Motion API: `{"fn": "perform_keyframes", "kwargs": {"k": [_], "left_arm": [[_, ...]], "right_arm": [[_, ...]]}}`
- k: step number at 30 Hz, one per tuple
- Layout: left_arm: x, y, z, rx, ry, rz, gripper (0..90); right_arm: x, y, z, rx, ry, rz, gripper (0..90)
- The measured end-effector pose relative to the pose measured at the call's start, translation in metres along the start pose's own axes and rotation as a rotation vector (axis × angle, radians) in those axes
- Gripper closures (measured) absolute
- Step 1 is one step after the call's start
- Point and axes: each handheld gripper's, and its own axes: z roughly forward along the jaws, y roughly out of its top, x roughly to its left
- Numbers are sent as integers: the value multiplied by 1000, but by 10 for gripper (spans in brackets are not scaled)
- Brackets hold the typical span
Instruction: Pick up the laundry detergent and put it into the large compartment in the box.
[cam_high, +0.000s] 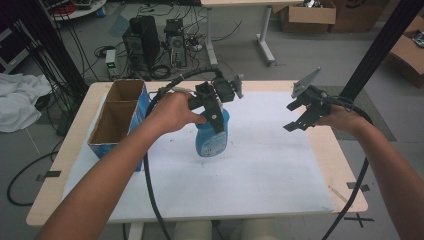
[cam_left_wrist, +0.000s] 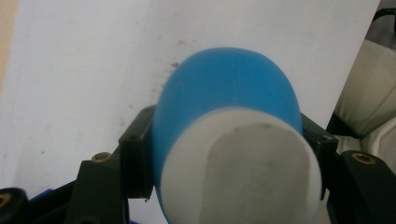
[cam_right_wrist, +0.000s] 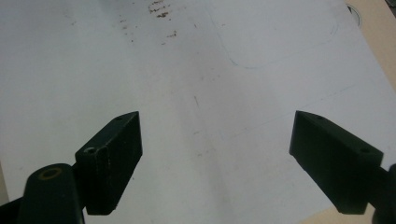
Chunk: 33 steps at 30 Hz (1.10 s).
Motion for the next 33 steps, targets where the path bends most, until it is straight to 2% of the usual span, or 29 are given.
{"fn": "perform_keyframes", "kwargs": {"k": [4,13,19,25,33], "left_arm": [[6,-1,-19,-12,15,-45,380],[19,-2,-58,-24,62,-182,380],[26,-5,-78,-25,94,-269,380],[35,-12,-98,-44,100,-363,380],[45,-24,-116,-64,135,-477,380]], "right_arm": [[0,2,0,2,1,-5,171],[2,6,1,1,0,-17,172],[4,8,1,3,2,-23,172],[5,9,1,3,2,-25,171],[5,10,0,5,-1,-36,172]]}}
